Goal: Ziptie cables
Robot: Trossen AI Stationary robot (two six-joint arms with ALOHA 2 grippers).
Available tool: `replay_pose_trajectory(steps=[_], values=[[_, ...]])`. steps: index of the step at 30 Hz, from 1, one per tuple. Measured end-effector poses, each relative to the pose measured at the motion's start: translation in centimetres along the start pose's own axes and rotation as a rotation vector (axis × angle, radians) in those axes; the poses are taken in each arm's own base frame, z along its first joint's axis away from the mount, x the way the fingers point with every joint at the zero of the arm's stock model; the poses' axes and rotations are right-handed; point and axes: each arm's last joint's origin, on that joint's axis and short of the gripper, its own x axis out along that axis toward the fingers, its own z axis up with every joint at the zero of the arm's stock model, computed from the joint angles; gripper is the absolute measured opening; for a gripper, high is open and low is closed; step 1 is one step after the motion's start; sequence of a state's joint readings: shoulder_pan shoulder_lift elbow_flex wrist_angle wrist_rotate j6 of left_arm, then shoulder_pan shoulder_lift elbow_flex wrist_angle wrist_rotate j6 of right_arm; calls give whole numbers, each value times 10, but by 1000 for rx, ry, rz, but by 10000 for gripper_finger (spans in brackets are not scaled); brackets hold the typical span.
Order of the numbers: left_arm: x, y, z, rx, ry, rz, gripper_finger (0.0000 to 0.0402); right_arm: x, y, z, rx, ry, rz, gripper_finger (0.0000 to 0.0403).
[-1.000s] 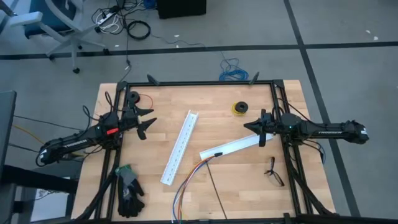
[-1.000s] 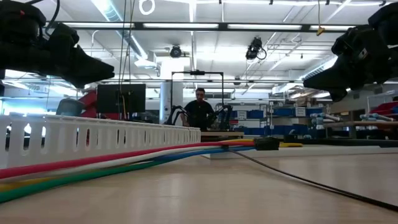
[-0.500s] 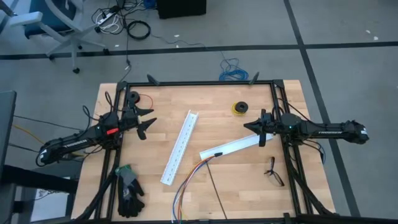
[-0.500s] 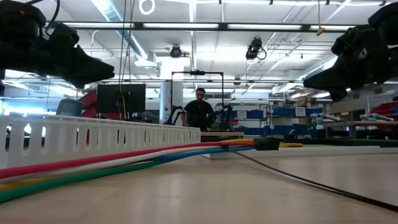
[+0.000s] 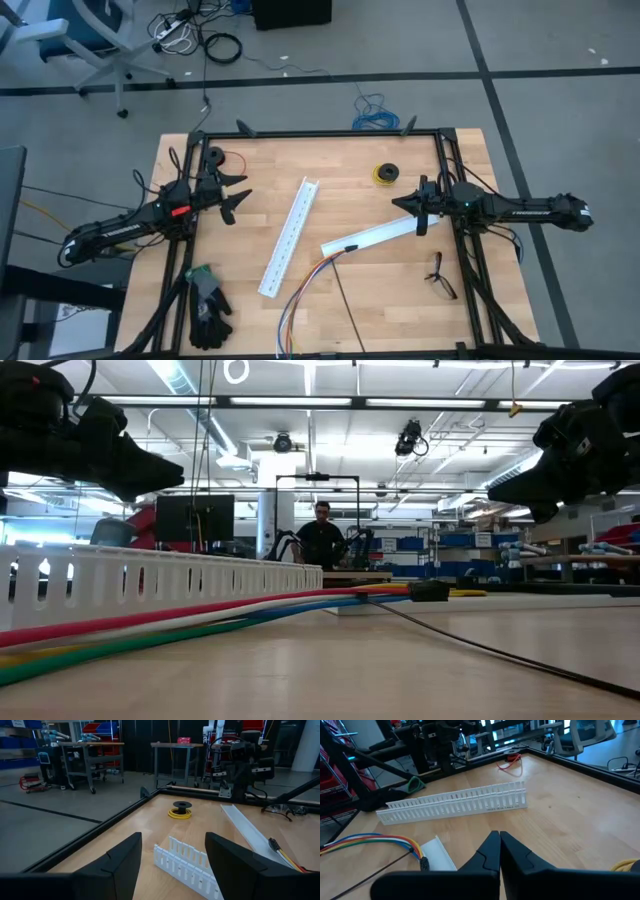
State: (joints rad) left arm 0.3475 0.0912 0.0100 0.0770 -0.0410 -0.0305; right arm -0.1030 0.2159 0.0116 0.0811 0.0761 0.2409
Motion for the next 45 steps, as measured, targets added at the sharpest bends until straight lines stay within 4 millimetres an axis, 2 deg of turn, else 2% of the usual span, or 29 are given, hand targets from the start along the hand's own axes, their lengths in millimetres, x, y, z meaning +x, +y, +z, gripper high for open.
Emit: replay_pose_trajectory(steps=[29,38,45], values=[[0,0,0,0,-2,0,229,0,0,0,0,0,0,2],[0,0,5,-23,-50,-1,229,0,0,0,0,0,0,2],[-1,2,11,-9,-120,76,229,0,0,0,0,0,1,2]])
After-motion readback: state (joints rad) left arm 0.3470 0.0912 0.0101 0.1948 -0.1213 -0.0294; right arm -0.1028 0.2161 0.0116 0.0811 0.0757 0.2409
